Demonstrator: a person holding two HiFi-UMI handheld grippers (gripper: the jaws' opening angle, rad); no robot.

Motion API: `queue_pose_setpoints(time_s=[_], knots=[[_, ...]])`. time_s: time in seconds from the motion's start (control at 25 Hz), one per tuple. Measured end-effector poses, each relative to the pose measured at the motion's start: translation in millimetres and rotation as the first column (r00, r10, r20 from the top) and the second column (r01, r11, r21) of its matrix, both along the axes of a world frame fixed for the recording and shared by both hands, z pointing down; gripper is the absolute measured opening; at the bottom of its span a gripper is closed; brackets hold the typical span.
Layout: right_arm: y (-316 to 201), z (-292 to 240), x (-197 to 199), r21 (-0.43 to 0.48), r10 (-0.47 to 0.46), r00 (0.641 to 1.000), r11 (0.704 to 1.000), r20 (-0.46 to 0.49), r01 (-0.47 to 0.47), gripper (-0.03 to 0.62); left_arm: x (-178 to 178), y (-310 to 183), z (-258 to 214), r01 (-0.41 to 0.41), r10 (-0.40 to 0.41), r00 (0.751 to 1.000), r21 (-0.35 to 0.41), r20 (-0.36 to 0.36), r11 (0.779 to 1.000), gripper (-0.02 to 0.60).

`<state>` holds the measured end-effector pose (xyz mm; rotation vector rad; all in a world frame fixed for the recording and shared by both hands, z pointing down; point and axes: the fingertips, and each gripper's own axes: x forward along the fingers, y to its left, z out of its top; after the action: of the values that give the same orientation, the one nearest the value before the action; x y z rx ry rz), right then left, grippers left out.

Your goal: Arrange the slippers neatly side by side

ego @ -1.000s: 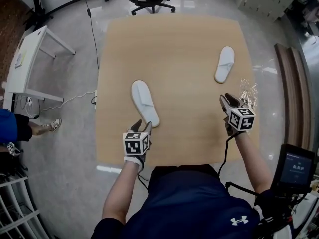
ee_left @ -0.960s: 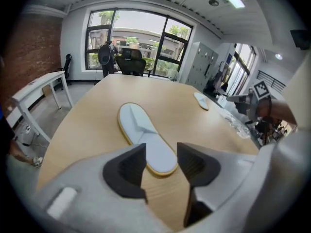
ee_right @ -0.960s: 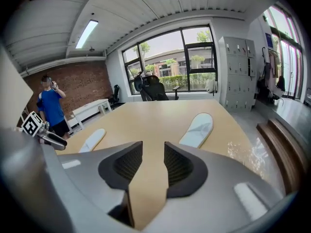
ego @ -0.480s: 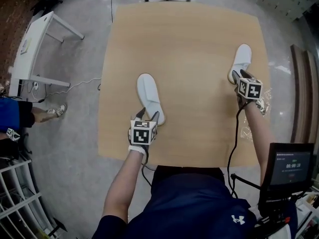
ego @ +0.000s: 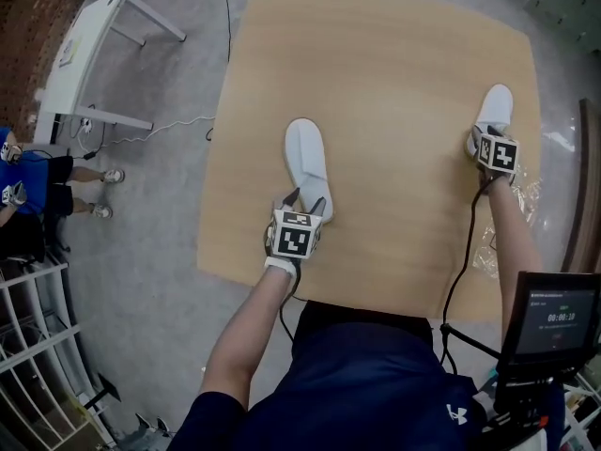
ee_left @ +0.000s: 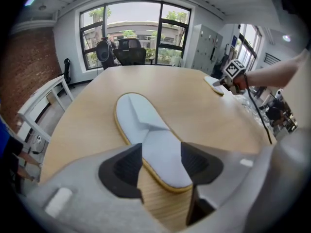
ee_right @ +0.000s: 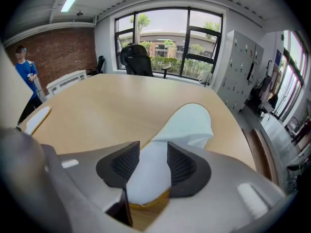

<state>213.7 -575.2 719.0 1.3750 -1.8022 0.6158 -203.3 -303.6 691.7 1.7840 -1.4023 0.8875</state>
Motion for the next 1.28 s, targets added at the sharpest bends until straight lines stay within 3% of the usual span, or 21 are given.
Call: queue_pose_setpoints(time_s=[0.24, 0.72, 1.28], knots=[[15, 9, -11, -0.004, -0.030, 0.999, 1.000, 0.017, 0.030, 0.123, 5, 10, 12, -0.006, 0.005, 1.000, -0.028, -0.030, 1.000, 0.250], [46, 22, -49, 0.003, -0.100, 0.990, 0.995, 0.098, 0.100, 0.120, 6, 3, 31, -0.002, 0.001, 1.000, -0.068, -0.024, 0.998, 0.252], [137, 0, -90, -0.030, -0.220, 0.967, 0.974, 0.129, 0.225, 0.121, 37, 14, 30, -0.124, 0.125, 0.992, -0.056, 0.022, 0.991, 0.252]])
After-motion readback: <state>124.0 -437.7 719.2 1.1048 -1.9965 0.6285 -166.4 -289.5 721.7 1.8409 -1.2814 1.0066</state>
